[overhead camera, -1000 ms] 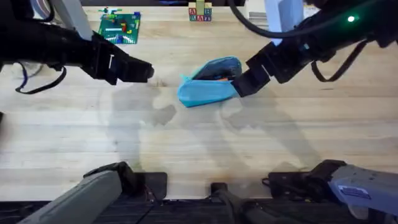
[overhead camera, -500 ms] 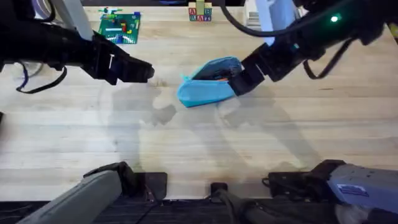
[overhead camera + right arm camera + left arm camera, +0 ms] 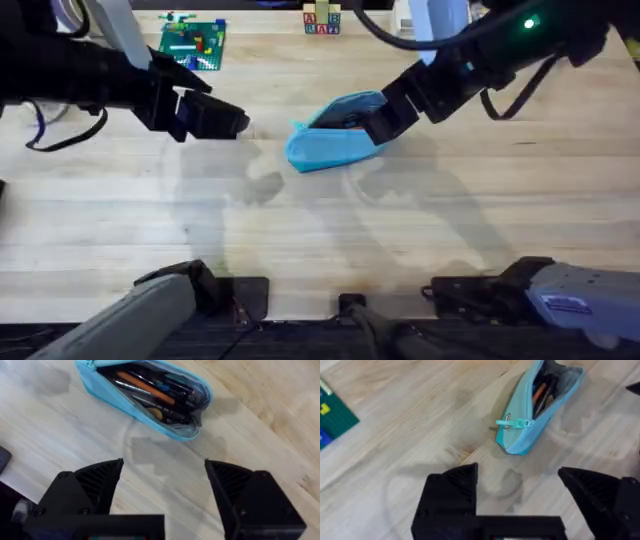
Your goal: Unzip the bag, pick up the pens from the table one at a time and place them inside, then zip the bag closed.
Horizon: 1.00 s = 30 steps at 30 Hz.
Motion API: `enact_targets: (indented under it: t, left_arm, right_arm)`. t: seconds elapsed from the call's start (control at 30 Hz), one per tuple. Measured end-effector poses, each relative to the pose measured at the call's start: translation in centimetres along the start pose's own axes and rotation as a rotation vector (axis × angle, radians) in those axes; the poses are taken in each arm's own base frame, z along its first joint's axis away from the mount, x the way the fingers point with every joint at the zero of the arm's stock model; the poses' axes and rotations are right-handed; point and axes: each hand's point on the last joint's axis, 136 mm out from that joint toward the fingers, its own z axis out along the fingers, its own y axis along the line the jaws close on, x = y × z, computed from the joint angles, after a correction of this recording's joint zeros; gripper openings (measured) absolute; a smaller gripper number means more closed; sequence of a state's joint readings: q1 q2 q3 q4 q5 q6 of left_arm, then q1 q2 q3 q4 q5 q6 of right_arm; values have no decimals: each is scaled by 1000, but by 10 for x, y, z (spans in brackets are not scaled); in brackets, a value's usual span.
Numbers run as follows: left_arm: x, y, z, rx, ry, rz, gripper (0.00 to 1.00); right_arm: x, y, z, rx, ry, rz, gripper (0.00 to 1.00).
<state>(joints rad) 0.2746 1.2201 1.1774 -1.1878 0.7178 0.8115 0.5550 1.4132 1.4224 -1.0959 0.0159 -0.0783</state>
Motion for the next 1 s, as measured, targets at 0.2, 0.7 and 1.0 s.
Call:
enact_targets:
  t: [0.2, 0.7, 1.0]
  left_arm:
    - [4, -8, -1, 61, -18, 77, 993]
    - [38, -3, 2, 143, -134, 130, 993]
    - [61, 0, 7, 146, -169, 92, 993]
  right_arm:
    - [-16, 7, -14, -1, -51, -21, 996]
    - [-66, 37, -11, -19, -3, -81, 996]
    - [-91, 67, 6, -45, 4, -119, 996]
